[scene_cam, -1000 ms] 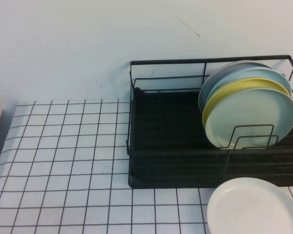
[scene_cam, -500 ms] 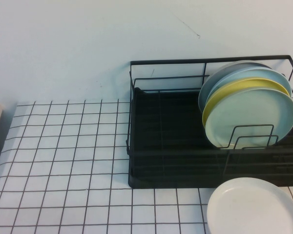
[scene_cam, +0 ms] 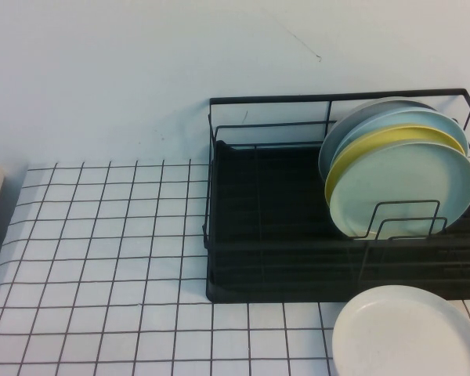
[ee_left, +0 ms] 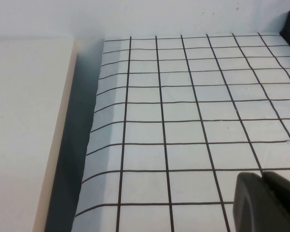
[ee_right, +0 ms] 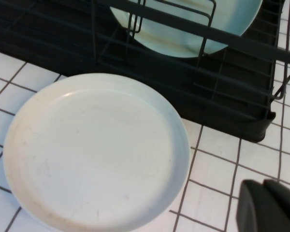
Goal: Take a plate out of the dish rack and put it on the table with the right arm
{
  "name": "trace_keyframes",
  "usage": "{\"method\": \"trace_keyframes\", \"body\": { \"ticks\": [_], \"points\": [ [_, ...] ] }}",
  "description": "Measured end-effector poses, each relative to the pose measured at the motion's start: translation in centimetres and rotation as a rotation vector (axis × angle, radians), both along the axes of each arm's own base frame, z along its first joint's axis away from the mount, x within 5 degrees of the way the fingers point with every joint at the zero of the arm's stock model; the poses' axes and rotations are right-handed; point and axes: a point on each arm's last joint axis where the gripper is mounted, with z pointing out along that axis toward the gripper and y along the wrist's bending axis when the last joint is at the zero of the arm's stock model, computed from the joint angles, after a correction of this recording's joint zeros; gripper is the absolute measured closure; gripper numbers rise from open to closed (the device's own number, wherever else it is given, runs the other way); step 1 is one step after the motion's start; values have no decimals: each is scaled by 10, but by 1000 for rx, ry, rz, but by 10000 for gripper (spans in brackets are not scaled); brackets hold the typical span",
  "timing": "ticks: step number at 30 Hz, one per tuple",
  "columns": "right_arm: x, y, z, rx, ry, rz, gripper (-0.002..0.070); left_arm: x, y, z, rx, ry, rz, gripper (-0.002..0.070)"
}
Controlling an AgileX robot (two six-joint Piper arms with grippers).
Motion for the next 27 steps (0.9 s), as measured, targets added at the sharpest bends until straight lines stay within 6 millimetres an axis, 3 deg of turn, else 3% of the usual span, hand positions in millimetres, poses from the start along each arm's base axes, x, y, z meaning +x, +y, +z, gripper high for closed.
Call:
{"method": "trace_keyframes", "body": {
  "ticks": [10,15,22,27],
  "points": [
    [0,0,-4,-11,2,4,676,0,0,0,0,0,0,678],
    [-7,-9,-24,8,-26,-87,677,0,0,0,0,0,0,678],
    [-21,-18,-45,39,-222,-213,677,0,0,0,0,0,0,678],
    [-19,-18,-72,14,-191,-238,677,0,0,0,0,0,0,678]
  ]
}}
